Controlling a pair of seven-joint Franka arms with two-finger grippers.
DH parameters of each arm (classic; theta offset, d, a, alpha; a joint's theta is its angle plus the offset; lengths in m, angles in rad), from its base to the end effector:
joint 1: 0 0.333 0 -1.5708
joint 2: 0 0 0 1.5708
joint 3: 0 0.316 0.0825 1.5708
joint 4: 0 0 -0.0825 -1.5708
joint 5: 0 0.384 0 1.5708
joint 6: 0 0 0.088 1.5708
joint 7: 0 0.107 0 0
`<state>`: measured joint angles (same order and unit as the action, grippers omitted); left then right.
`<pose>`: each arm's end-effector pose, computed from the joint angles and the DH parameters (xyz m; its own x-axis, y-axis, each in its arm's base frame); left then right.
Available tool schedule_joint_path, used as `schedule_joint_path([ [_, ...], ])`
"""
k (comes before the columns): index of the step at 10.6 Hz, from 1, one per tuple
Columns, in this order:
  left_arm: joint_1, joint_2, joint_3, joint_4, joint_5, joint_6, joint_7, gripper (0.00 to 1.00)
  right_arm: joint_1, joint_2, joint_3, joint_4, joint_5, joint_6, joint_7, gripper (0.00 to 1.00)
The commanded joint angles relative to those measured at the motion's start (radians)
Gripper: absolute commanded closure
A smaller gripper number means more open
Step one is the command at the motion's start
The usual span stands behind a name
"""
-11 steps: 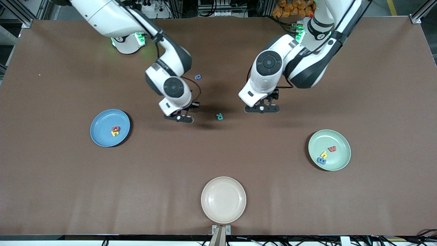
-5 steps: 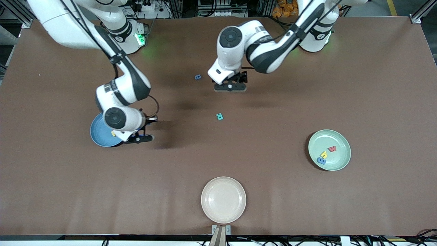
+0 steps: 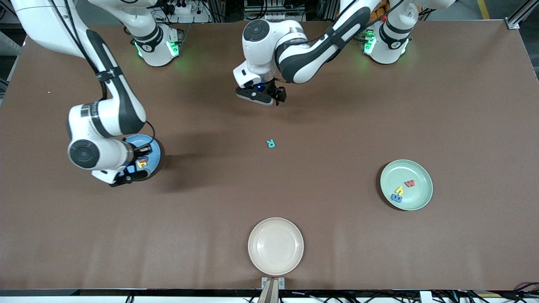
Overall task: Sort uppercase to blue plate, lowercase to green plate
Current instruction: 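Carry the M to the blue plate while the left gripper reaches the a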
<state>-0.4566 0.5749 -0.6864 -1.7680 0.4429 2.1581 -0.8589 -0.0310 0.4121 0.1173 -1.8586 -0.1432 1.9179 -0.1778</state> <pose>0.3224 -0.5658 0.2937 0.8931 -0.4496 -0.0135 -0.4498 -0.8928 -0.0249 0.5941 0.0381 0.2761 0.8851 0.3080 -0.3489 0.3291 -0.9443 0.0012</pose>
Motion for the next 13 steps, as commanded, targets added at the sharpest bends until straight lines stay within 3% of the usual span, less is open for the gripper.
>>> schedule_joint_path([
  [1, -0.036, 0.109, 0.005, 0.084, 0.086, -0.004, 0.166, 0.00, 0.010, -0.039, -0.079, -0.051, -0.006, 0.009, -0.127, 0.71],
  [3, -0.034, 0.125, 0.007, 0.091, 0.082, -0.004, 0.341, 0.00, 0.007, -0.042, -0.111, -0.111, -0.006, 0.050, -0.167, 0.70],
  [7, -0.043, 0.161, 0.005, 0.117, 0.079, -0.004, 0.573, 0.00, -0.021, -0.047, -0.114, -0.249, -0.004, 0.222, -0.201, 0.68],
  [9, -0.069, 0.180, 0.007, 0.134, 0.086, -0.004, 0.650, 0.00, -0.023, -0.047, -0.116, -0.258, -0.004, 0.239, -0.201, 0.55],
  [10, -0.091, 0.187, 0.010, 0.153, 0.089, 0.005, 0.676, 0.00, -0.024, -0.047, -0.116, -0.258, -0.003, 0.240, -0.201, 0.43],
  [13, -0.147, 0.215, 0.042, 0.162, 0.089, 0.041, 0.681, 0.00, -0.027, -0.061, -0.116, -0.252, 0.002, 0.231, -0.196, 0.41],
])
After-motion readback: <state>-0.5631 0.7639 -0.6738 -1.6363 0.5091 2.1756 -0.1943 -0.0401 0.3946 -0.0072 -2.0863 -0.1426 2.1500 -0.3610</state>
